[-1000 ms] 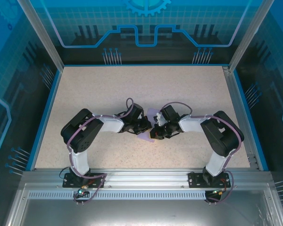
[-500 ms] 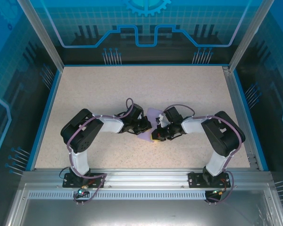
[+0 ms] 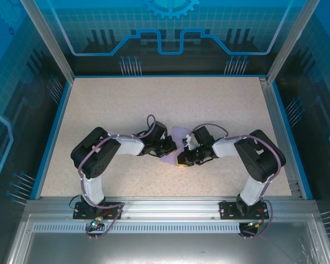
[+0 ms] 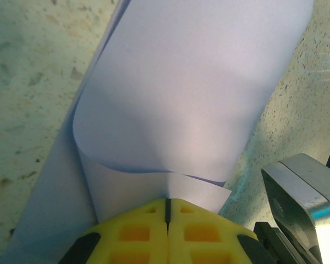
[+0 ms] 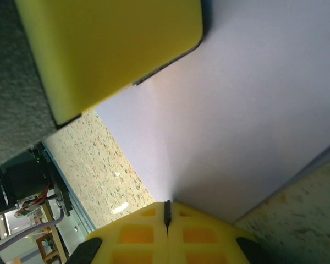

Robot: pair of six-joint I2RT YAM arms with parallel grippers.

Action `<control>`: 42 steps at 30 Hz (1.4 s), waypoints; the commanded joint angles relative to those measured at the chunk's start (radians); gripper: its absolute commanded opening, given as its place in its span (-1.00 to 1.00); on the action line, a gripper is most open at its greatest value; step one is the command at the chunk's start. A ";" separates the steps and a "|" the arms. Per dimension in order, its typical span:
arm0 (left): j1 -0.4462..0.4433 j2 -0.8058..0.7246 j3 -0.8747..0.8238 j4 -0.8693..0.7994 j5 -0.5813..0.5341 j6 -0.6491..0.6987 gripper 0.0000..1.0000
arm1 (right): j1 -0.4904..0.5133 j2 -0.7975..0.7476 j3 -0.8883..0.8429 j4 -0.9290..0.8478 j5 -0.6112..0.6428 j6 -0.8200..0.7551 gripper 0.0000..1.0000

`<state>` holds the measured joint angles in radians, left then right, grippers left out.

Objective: Fold a paper plane with a square sheet of paper (pick it up from the middle)
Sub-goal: Fold the triangle a second time at the center of the table.

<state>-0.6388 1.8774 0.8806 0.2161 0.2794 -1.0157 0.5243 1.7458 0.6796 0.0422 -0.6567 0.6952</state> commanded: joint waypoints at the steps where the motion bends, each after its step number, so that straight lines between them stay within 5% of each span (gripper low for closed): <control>1: -0.013 0.040 -0.039 -0.101 -0.032 0.005 -0.90 | 0.001 -0.018 -0.065 -0.108 0.003 -0.005 -0.93; 14: -0.017 0.034 -0.040 -0.097 -0.025 0.009 -0.89 | -0.014 -0.146 0.012 -0.189 0.006 -0.010 -0.90; 28: -0.030 0.038 -0.029 -0.083 -0.017 0.007 -0.88 | -0.013 -0.001 0.070 -0.086 0.050 0.055 -0.90; 42: -0.029 0.013 -0.029 -0.105 -0.025 0.018 -0.88 | -0.008 -0.016 0.091 -0.073 0.068 0.085 -0.86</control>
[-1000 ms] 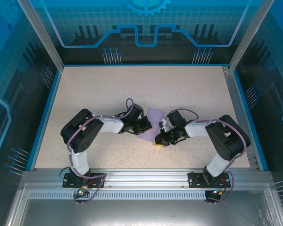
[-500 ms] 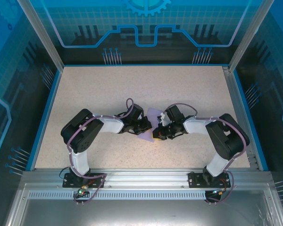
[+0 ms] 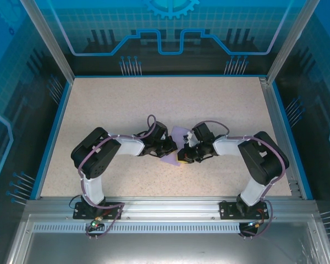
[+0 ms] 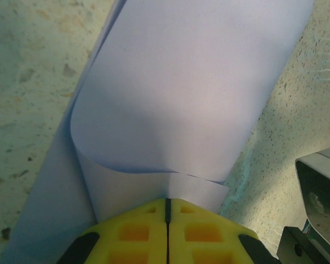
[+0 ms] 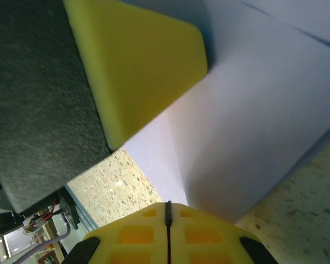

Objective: Fold a paper plane with a square sheet of paper (pick it up from the middle)
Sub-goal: Fold the triangle a second time at the center of the table.

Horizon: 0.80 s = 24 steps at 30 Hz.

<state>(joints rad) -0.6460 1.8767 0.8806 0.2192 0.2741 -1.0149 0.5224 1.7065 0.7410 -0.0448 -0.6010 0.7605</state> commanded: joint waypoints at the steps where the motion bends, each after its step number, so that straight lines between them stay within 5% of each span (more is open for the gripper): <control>1: -0.022 0.013 -0.029 -0.107 -0.021 0.018 -0.87 | -0.005 0.037 0.034 0.013 0.018 0.020 -0.86; 24: 0.085 0.002 0.020 -0.119 -0.022 0.134 -0.81 | -0.007 0.137 0.024 -0.127 0.089 -0.078 -1.00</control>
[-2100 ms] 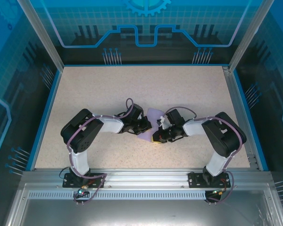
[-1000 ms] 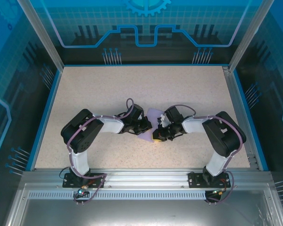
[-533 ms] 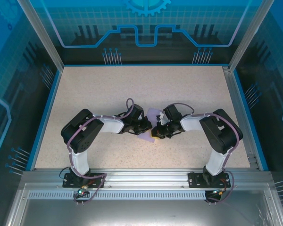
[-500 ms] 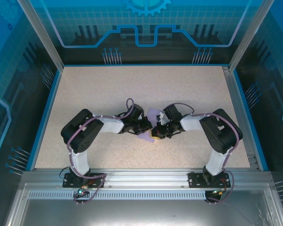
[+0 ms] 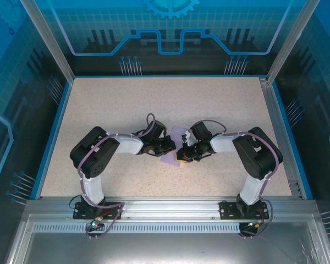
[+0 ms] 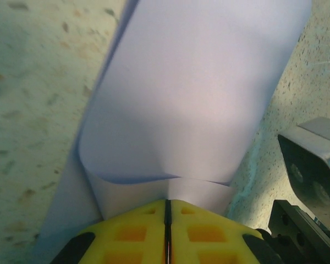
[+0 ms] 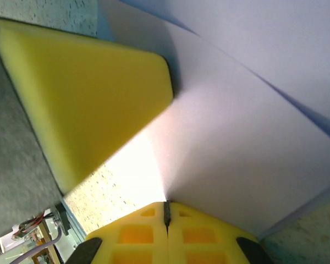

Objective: Fold a paper plane with a square sheet of paper (pick it up from the middle)
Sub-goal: Fold the triangle a second time at the center of the table.

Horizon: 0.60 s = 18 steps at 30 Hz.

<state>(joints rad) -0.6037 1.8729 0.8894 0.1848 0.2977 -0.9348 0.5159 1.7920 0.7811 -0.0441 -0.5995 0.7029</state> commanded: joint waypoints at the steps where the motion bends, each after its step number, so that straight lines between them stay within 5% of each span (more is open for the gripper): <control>1: 0.048 0.005 0.013 -0.085 -0.046 0.061 -0.80 | 0.000 0.052 -0.014 -0.130 0.089 -0.022 -1.00; 18: 0.164 -0.021 0.133 -0.189 0.011 0.172 -0.80 | -0.001 0.053 0.015 -0.130 0.053 -0.030 -1.00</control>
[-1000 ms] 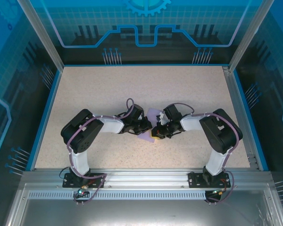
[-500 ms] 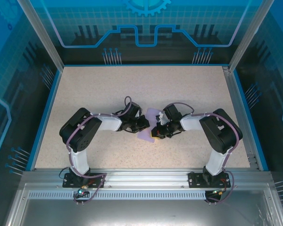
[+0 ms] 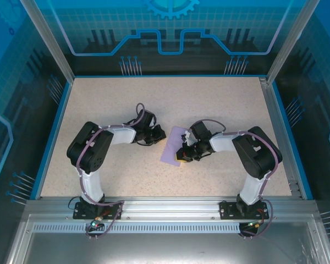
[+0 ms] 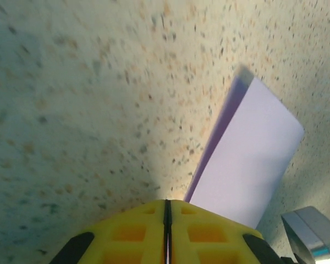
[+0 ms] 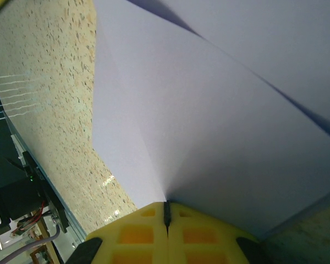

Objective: Fold a paper plane with a square sheet of paper (pick it up from the middle)
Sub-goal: Fold the triangle a second time at the center of the table.

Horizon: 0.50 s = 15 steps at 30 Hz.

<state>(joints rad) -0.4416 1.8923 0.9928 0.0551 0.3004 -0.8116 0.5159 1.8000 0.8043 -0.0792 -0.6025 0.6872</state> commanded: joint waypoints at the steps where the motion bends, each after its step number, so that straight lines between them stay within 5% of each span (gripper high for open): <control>1: -0.001 -0.062 0.023 -0.058 0.016 0.047 -0.80 | -0.002 0.043 -0.005 -0.095 0.057 -0.013 -1.00; 7: -0.073 -0.157 -0.036 -0.001 0.071 0.057 -0.78 | -0.001 0.037 0.006 -0.097 0.058 -0.008 -1.00; 15: -0.133 -0.049 -0.049 0.015 0.090 0.053 -0.85 | 0.000 0.010 0.031 -0.099 0.049 0.003 -1.00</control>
<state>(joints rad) -0.5819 1.7866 0.9653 0.0624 0.3653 -0.7696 0.5163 1.8023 0.8253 -0.1154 -0.5983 0.6880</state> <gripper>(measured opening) 0.079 0.044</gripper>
